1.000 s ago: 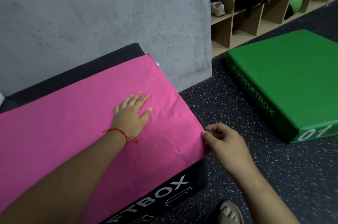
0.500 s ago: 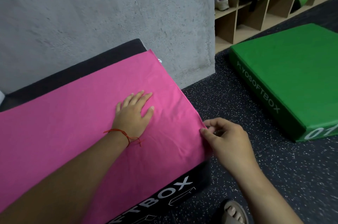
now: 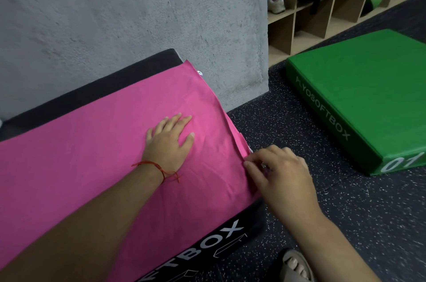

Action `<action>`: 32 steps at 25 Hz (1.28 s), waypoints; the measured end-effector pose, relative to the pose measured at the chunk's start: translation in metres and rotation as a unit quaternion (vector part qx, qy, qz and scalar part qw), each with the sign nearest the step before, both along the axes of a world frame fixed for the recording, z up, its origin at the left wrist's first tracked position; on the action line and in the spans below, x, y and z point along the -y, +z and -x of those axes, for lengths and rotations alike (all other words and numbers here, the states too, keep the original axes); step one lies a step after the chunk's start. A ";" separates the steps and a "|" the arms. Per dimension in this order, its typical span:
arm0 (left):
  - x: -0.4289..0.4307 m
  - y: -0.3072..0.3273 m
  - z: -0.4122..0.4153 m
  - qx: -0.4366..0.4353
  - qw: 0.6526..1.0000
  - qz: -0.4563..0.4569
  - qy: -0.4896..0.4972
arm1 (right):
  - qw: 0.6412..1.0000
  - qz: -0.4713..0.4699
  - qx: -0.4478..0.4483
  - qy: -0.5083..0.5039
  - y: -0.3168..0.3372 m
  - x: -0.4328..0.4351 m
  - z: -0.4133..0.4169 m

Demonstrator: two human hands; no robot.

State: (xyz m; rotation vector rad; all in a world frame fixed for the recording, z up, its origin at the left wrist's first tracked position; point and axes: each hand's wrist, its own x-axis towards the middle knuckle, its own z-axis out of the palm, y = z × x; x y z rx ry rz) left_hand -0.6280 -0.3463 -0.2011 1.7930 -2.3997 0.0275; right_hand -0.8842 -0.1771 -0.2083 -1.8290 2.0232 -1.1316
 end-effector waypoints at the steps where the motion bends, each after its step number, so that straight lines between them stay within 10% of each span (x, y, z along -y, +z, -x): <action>1: -0.001 0.000 0.000 0.005 1.000 -0.002 0.002 | 1.000 -0.009 0.008 0.002 0.002 0.000 0.002; 10: 0.024 0.029 0.041 0.145 0.978 -0.144 0.028 | 0.930 -0.236 0.217 0.181 0.008 -0.005 0.047; 15: 0.021 0.026 0.046 0.119 0.975 -0.184 0.045 | 0.943 -0.143 0.122 0.273 0.016 -0.025 0.064; 32: 0.017 0.025 0.046 0.108 0.976 -0.183 0.048 | 0.936 -0.012 0.297 0.188 0.037 -0.038 0.021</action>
